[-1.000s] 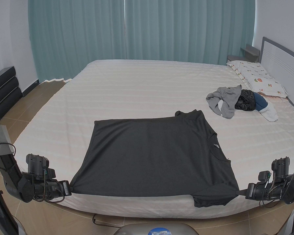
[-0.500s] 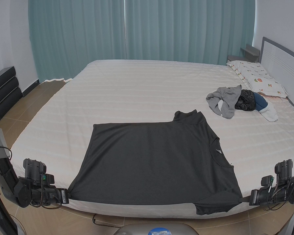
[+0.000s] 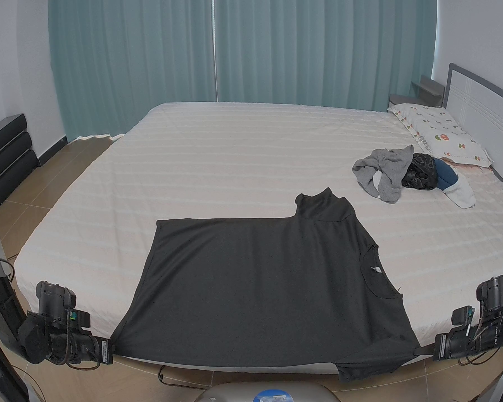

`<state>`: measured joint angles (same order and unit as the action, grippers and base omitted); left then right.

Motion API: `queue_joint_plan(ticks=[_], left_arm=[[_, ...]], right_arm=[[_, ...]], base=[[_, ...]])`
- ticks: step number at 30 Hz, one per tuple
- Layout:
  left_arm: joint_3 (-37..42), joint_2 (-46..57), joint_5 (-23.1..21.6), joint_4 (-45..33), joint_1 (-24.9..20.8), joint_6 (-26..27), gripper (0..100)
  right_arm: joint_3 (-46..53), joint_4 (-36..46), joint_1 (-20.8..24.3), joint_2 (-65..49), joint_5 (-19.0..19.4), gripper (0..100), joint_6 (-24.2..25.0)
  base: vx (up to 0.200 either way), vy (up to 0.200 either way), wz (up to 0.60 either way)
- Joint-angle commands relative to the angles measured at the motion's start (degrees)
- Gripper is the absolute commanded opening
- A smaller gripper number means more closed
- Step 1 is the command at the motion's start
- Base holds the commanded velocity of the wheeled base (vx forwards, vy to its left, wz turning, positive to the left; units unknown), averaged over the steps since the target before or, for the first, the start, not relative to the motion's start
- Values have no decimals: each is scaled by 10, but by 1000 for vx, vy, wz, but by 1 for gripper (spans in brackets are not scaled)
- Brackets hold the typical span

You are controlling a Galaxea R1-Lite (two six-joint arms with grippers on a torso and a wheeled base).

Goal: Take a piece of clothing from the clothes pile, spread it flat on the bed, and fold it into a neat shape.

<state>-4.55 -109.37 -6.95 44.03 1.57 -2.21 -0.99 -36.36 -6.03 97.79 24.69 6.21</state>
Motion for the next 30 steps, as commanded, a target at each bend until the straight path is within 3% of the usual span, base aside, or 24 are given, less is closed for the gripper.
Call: queue_joint_plan(ticks=[1,8,14,23,30], left_arm=[[1,38,1,-32,-1,15,0],[-21,84,0,-110,-3,18,0],[-64,81,-4,-124,-2,1,0],[-178,61,-5,-122,-18,-145,0],[-239,26,-4,-123,-23,-199,0]], right_arm=[[10,26,-3,-42,-1,0,-15],[0,37,-3,-52,-1,0,-22],[-54,39,-3,-50,3,0,-11],[-162,60,14,-23,-4,0,47],[-244,103,16,16,-4,0,53]], base=[[0,0,0],[0,0,0],[0,0,0],[0,0,0],[0,0,0]])
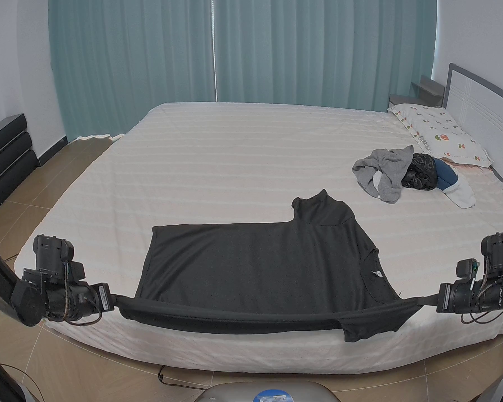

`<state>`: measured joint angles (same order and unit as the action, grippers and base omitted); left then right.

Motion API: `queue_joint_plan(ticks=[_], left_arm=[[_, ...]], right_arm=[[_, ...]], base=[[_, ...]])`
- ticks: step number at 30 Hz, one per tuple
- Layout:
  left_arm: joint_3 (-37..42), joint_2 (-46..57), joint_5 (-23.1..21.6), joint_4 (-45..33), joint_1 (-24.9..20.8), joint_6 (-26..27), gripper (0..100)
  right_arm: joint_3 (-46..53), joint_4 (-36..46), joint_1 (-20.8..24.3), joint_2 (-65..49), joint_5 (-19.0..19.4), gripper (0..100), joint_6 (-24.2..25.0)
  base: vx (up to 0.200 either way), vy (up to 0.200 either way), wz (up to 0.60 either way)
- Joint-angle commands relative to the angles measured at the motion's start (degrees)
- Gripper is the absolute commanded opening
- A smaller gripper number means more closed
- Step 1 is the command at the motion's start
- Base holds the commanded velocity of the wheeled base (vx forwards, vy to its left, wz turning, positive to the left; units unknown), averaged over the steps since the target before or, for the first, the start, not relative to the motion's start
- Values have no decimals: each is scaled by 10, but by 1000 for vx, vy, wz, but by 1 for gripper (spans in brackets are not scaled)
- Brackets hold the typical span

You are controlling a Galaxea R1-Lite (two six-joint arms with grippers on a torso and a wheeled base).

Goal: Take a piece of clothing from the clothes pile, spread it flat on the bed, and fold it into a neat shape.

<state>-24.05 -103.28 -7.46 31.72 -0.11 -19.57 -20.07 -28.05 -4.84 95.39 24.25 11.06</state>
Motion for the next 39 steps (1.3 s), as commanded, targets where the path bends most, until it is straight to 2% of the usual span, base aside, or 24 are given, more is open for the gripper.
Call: queue_joint_plan(ticks=[1,12,24,27,39], left_arm=[[-46,-36,1,0,-6,-28,0],[-98,-87,5,-1,-11,-44,0],[-143,-146,6,-2,-11,-48,0],[-167,-170,6,-2,-16,-65,0],[-220,-234,23,-3,-16,-78,0]], right_arm=[[-56,20,4,43,0,0,5],[-138,44,12,113,-3,0,5],[-209,58,45,175,-33,0,30],[-231,59,48,197,-49,0,31],[-276,64,48,245,-50,0,33]], base=[[0,0,0],[0,0,0],[0,0,0],[0,0,0],[0,0,0]])
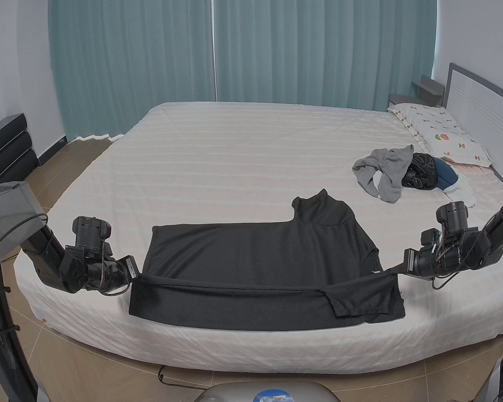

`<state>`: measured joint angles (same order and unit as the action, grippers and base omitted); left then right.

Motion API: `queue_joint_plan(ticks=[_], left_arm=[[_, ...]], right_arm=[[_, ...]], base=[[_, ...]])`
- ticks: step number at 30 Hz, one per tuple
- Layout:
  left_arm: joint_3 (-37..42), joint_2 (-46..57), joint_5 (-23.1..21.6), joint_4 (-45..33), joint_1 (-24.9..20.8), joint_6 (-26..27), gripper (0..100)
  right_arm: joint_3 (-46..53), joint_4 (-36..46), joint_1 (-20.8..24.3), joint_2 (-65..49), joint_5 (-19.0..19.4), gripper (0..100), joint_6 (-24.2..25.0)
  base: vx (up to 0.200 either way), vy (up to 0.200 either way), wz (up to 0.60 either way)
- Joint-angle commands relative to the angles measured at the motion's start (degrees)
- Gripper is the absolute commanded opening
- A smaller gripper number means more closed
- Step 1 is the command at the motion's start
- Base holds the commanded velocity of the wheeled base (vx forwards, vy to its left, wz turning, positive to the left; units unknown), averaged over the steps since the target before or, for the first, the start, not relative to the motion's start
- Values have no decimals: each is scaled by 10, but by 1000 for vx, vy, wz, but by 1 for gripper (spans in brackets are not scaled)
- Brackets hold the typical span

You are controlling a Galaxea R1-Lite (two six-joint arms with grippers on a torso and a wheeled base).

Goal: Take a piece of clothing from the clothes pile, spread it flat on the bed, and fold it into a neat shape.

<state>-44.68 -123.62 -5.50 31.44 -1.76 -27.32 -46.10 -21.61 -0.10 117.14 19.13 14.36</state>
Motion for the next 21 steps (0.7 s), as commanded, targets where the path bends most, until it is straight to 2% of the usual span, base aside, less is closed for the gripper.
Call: queue_joint_plan(ticks=[1,8,10,11,13,19,21], left_arm=[[-16,-33,3,0,0,0,0],[-30,-44,4,0,-4,-3,0],[-39,-50,5,0,-4,-18,0],[-39,-50,5,0,-4,-18,100],[-53,-56,7,-1,-4,-39,100],[-58,-57,7,-1,-5,-45,100],[-58,-56,7,-1,-4,-46,100]], right_arm=[[-18,-1,0,30,1,0,1],[-36,-2,1,55,1,0,1],[-43,-2,1,63,2,0,5],[-43,-2,1,63,2,100,5],[-48,-8,4,71,2,100,26],[-57,-9,5,62,7,100,81],[-56,-9,5,59,7,100,86]], base=[[0,0,0],[0,0,0],[0,0,0],[0,0,0],[0,0,0],[0,0,0],[0,0,0]])
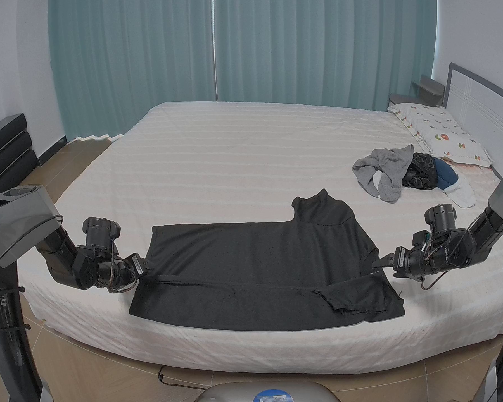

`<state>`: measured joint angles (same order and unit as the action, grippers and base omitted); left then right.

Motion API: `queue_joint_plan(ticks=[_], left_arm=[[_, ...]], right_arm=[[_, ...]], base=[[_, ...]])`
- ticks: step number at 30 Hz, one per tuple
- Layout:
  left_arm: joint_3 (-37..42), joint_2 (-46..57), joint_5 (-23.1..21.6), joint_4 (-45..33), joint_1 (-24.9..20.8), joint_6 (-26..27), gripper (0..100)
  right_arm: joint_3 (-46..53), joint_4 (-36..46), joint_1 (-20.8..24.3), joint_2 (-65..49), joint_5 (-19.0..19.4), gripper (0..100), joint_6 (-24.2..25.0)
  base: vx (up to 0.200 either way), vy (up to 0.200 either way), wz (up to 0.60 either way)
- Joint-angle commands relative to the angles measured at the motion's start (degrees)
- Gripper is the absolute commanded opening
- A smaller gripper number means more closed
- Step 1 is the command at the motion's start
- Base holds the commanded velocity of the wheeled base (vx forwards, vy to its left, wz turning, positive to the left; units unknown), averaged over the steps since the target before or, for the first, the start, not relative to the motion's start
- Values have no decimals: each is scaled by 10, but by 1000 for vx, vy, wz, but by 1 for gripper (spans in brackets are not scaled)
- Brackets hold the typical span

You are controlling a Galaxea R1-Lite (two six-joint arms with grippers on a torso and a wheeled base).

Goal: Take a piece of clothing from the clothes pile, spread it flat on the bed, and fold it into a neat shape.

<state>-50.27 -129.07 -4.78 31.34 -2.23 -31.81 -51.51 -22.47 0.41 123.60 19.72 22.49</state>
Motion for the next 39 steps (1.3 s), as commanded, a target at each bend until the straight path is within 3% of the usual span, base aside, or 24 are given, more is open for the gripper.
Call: queue_joint_plan(ticks=[1,6,10,18,31,39], left_arm=[[3,1,-1,0,2,-2,100],[14,21,-2,1,7,-4,100],[36,57,-9,5,14,-25,100],[44,84,-11,7,14,-122,100],[52,82,-36,3,18,-135,100],[98,120,-51,4,6,-131,100]], right_arm=[[5,0,0,-17,3,100,13],[24,-1,5,-35,4,100,40],[43,-1,10,-52,11,100,94],[83,-62,10,-61,55,100,163],[148,-154,29,-64,51,100,164],[157,-156,27,-65,51,100,161]], base=[[0,0,0],[0,0,0],[0,0,0],[0,0,0],[185,0,0],[0,0,0]])
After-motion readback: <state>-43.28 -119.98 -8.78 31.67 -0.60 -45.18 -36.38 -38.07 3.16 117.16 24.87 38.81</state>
